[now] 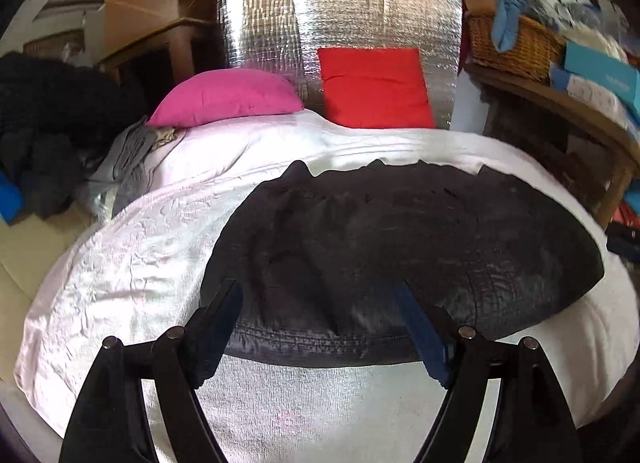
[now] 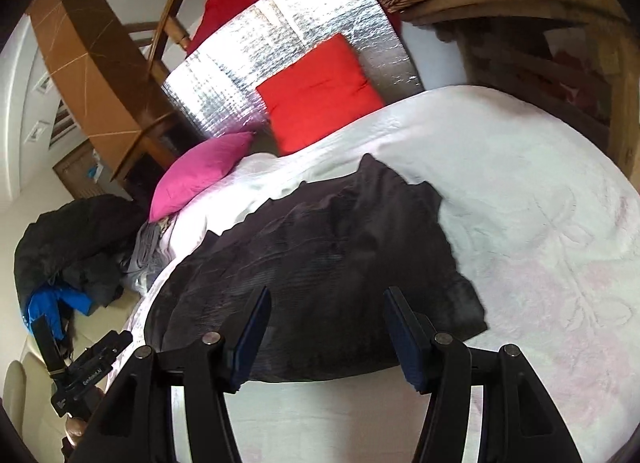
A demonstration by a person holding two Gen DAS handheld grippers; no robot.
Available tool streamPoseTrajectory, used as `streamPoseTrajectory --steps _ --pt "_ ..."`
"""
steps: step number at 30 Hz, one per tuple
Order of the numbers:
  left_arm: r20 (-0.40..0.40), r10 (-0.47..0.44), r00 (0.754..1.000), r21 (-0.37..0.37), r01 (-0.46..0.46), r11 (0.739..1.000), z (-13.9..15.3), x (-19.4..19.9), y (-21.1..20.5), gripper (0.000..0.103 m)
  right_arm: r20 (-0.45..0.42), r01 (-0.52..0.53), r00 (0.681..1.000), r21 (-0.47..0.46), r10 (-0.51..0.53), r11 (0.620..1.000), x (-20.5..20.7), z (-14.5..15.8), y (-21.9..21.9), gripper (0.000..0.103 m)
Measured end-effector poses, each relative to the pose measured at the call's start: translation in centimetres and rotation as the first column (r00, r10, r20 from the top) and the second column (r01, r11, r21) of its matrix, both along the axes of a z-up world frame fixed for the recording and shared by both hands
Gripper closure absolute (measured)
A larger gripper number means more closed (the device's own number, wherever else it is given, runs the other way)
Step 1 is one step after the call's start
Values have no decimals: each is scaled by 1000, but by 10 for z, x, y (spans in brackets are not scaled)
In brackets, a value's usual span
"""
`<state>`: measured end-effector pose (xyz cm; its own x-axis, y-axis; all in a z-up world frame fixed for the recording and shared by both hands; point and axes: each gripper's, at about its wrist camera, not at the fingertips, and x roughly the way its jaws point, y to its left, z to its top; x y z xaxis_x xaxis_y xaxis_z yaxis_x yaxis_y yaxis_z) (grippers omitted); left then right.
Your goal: Fold large clothes
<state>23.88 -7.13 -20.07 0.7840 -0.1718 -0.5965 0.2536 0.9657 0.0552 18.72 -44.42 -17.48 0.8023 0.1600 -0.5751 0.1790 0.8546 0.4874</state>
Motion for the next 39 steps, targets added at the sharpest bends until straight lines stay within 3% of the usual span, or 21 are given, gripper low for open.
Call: streamPoseTrajectory --steps 14,39 --pt "8 14 1000 58 -14 998 -6 8 -10 22 -31 -109 994 -60 108 992 38 -4 44 41" --pt "3 33 999 53 -33 998 -7 11 -2 22 -47 -124 992 -67 121 990 49 -8 53 41"
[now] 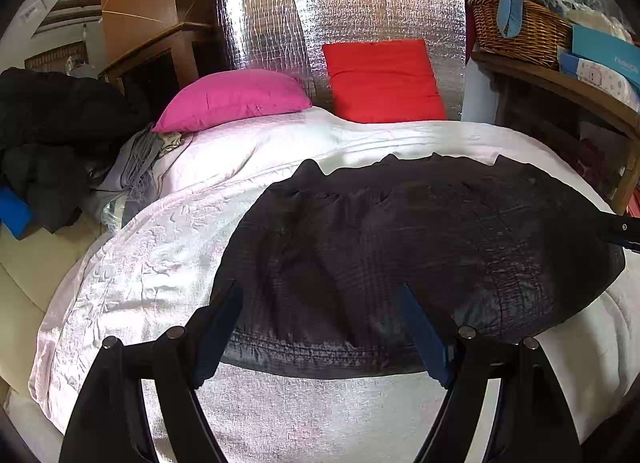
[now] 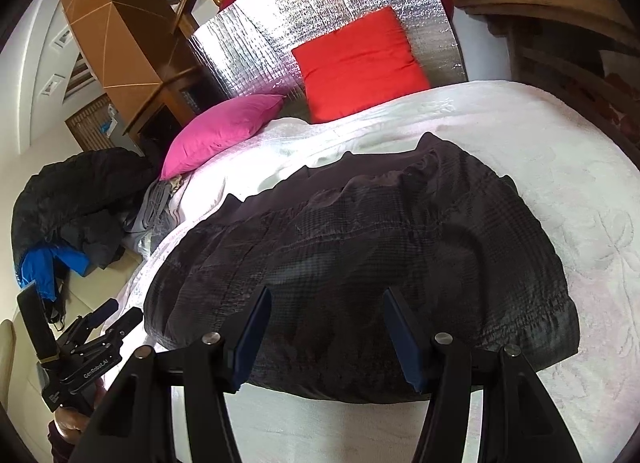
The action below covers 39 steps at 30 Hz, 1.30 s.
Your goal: Fold large clothes
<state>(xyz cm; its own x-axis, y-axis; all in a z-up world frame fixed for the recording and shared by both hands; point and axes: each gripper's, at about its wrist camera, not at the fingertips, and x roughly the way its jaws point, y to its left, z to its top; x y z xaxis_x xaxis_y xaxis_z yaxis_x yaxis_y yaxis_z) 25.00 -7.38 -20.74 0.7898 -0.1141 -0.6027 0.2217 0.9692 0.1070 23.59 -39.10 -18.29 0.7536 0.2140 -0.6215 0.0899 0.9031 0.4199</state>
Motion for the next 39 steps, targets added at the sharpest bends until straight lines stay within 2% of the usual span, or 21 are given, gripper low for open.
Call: streamPoseTrajectory --steps 2,4,6,7,8,9,10,15,17,20,22,25,27,30,34,36,37,39 --pt "-11 1 1000 6 -1 1000 -3 3 0 22 -18 -1 1000 -4 0 1000 4 -4 1 41" --pt "-57 12 998 20 -11 1000 -13 11 0 22 -81 3 997 -18 -5 1000 13 -16 2 41" --pt "-172 48 984 47 -41 998 -33 27 1 22 -193 3 981 -31 -9 1000 27 -38 2 41" --pt "-257 71 964 57 -59 997 -48 38 3 22 -220 3 975 -31 -10 1000 31 -45 2 41" --pt "-317 79 945 41 -69 997 -57 44 7 22 -223 2 975 -35 -10 999 31 -46 3 41" --pt "-368 81 926 -14 -92 996 -64 48 15 22 -212 -2 977 -39 -7 999 30 -44 3 41" --pt "-378 80 923 -59 -110 992 -63 48 22 22 -198 -4 980 -33 -3 999 26 -40 3 41" --pt "-339 55 939 -239 -142 961 -42 34 55 22 -128 63 991 104 -50 993 -8 -25 -26 40" --pt "-352 64 934 -313 -181 932 -41 30 73 21 -112 97 990 157 -80 983 -23 -24 -41 30" --pt "-421 78 904 -399 -261 879 -51 27 98 20 -118 108 990 275 -78 955 -42 -31 -60 30" --pt "-486 61 872 -470 -319 823 -62 26 109 20 -146 136 985 356 -89 924 -51 -42 -69 29" --pt "-541 -17 841 -562 -346 751 -76 26 113 20 -197 184 975 425 -107 887 -58 -58 -77 28" --pt "-543 -38 839 -587 -347 732 -79 29 113 20 -215 208 969 460 -119 864 -55 -67 -78 28" --pt "-528 -9 849 -612 -373 697 -78 36 114 20 -252 266 956 518 -153 813 -45 -83 -82 28" --pt "-542 -1 840 -655 -422 627 -90 51 121 20 -324 367 923 577 -209 730 -33 -107 -90 26" --pt "-549 -5 836 -671 -437 599 -95 54 121 20 -326 396 915 603 -239 693 -29 -114 -93 26" --pt "-549 -8 835 -683 -444 580 -98 56 122 20 -313 395 917 610 -248 687 -26 -114 -94 26" --pt "-550 -1 835 -693 -456 559 -103 60 121 21 -288 394 918 609 -272 688 -23 -114 -93 26"
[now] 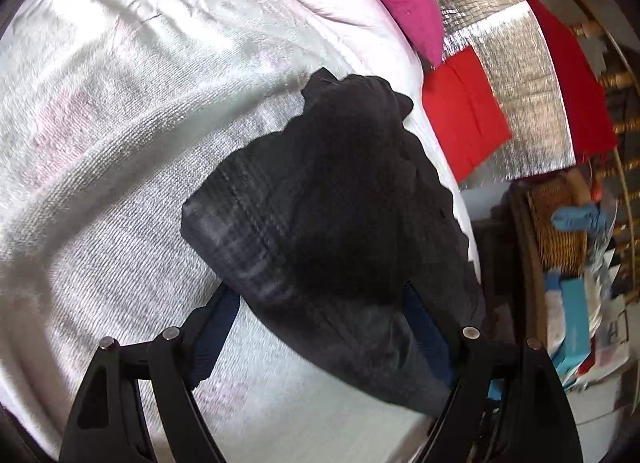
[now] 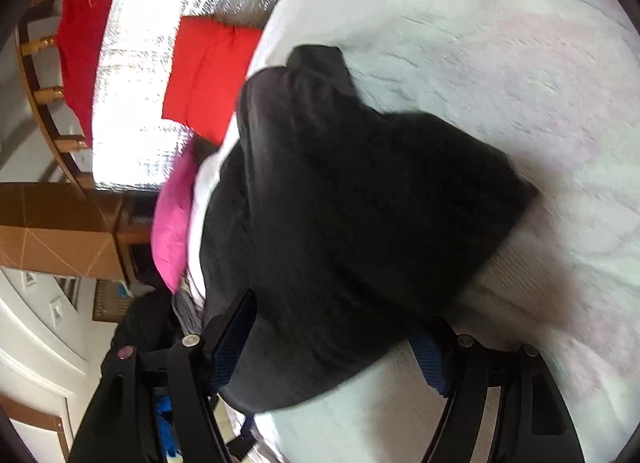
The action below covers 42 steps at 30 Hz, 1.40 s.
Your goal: Fold large clothes
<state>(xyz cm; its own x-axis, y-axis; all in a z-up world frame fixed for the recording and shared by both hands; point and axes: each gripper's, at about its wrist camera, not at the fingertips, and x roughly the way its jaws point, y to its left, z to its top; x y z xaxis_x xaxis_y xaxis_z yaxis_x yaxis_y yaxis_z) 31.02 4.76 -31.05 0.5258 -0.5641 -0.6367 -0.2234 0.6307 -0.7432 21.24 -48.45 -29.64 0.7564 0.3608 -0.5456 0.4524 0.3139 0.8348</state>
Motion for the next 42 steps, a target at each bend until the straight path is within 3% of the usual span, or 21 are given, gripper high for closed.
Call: streamPoseTrajectory --steps 1,3,5,8,10,13,14,16,18,20,22,27,30,32,37,42 --pt "2 8 1000 -4 -8 1000 -1 2 -1 22 6 7 1000 -8 -7 1000 1 0 0 26" --pt "5 17 1000 13 -17 1000 -3 1 2 38 -1 12 1000 -58 -13 998 3 3 3 33" --pt "31 12 999 37 -13 999 3 -1 0 48 -5 8 1000 -121 -9 993 5 10 7 52" --pt "100 -7 995 84 -2 996 17 -2 -6 64 28 -1 1000 -237 8 972 4 29 17 63" --pt "164 -20 986 117 0 993 32 -5 -9 70 56 -6 998 -324 25 946 2 44 26 66" --pt "212 -35 977 166 -1 986 46 -12 -9 73 89 -17 995 -363 53 932 -5 56 34 68" --pt "198 -44 979 183 7 983 44 -11 -10 73 86 -27 994 -370 63 929 -8 56 34 68" --pt "99 -56 994 201 35 979 27 -5 -12 71 15 -68 997 -366 80 928 -7 43 32 68" --pt "17 -36 999 171 33 985 10 0 -8 54 -45 -102 995 -304 92 947 -2 25 26 68" --pt "-15 -19 1000 131 20 991 7 0 -2 48 -41 -109 994 -241 102 964 -5 20 17 59" --pt "-13 -15 1000 133 16 991 14 -1 2 46 -48 -108 994 -216 100 970 -10 22 9 46" --pt "51 38 998 163 -46 986 41 -22 35 34 -35 -110 994 -245 105 963 -40 39 -12 46" --pt "125 102 987 222 -128 967 59 -23 57 25 -49 -57 998 -369 42 928 -61 57 -27 40" --pt "169 104 980 261 -147 954 68 -18 64 21 -49 -14 999 -427 -8 904 -63 66 -38 27" --pt "145 -29 989 203 -1 979 57 18 43 20 -56 -81 996 -384 64 920 -25 61 -52 26" --pt "80 -120 990 243 97 965 31 41 -1 19 -114 -207 977 -331 179 921 27 35 -47 26"
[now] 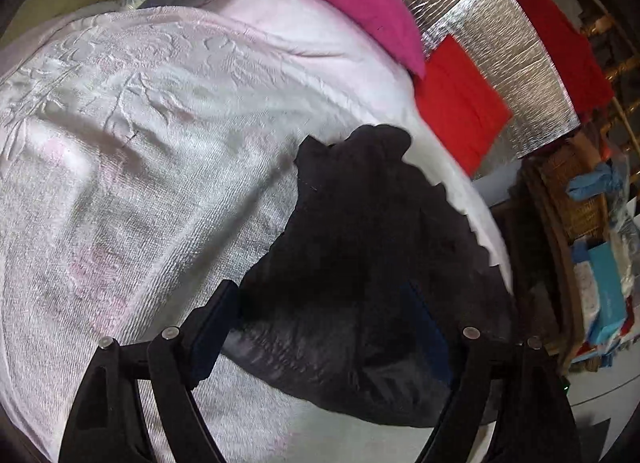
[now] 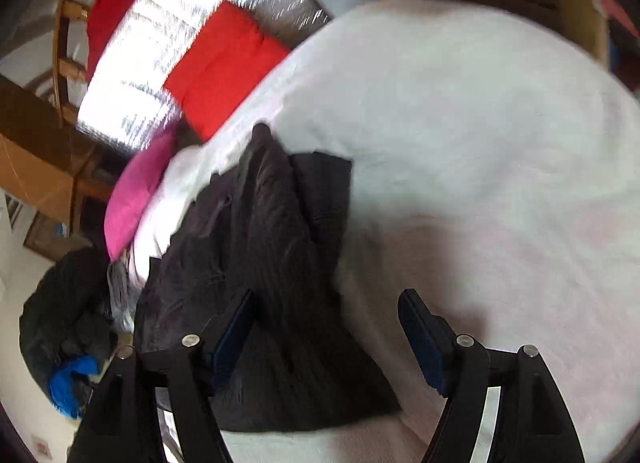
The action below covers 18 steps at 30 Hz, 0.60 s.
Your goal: Fold large clothes
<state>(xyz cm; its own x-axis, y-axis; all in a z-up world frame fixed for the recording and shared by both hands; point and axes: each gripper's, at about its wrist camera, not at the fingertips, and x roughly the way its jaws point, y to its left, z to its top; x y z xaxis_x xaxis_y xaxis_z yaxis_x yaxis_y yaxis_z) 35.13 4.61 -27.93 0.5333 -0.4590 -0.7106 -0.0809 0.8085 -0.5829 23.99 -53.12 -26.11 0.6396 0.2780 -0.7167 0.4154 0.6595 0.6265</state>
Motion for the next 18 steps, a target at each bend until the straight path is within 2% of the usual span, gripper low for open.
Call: streamPoseTrajectory --steps 2,5,6,7,8,10,11,12,14,16,17,18 --pt "-6 -11 1000 -5 11 1000 -4 3 0 19 -21 -22 1000 28 22 999 14 -12 1 26" --pt "6 -3 1000 -41 3 999 -4 5 5 21 0 -52 999 39 52 998 28 -19 7 30" --pt "7 -8 1000 -35 9 999 -5 7 3 33 8 -67 998 16 67 998 33 -16 12 36" --pt "1 -12 1000 -15 12 1000 -6 8 1 43 12 -79 997 -11 79 997 38 -13 16 48" --pt "3 -14 1000 -7 14 1000 -6 10 0 56 16 -83 996 -38 84 996 41 -8 21 54" --pt "34 -28 999 -52 30 998 -3 10 -2 71 40 -86 995 -82 89 993 43 4 28 63" --pt "52 -38 998 -71 41 997 1 9 -4 78 63 -81 994 -99 88 992 42 10 31 65" --pt "83 -51 995 -73 57 996 7 7 -7 80 94 -80 991 -120 92 990 40 19 34 66" --pt "121 -76 990 -18 79 997 16 3 -16 80 144 -79 984 -174 105 982 35 33 41 68" --pt "87 -72 994 10 72 997 11 4 -21 80 141 -73 985 -193 101 979 36 34 44 68" --pt "52 -60 997 28 58 998 5 8 -21 77 103 -69 991 -189 89 980 38 26 41 68" --pt "17 -42 999 48 41 998 -1 11 -19 66 63 -67 995 -188 80 980 40 19 38 68"
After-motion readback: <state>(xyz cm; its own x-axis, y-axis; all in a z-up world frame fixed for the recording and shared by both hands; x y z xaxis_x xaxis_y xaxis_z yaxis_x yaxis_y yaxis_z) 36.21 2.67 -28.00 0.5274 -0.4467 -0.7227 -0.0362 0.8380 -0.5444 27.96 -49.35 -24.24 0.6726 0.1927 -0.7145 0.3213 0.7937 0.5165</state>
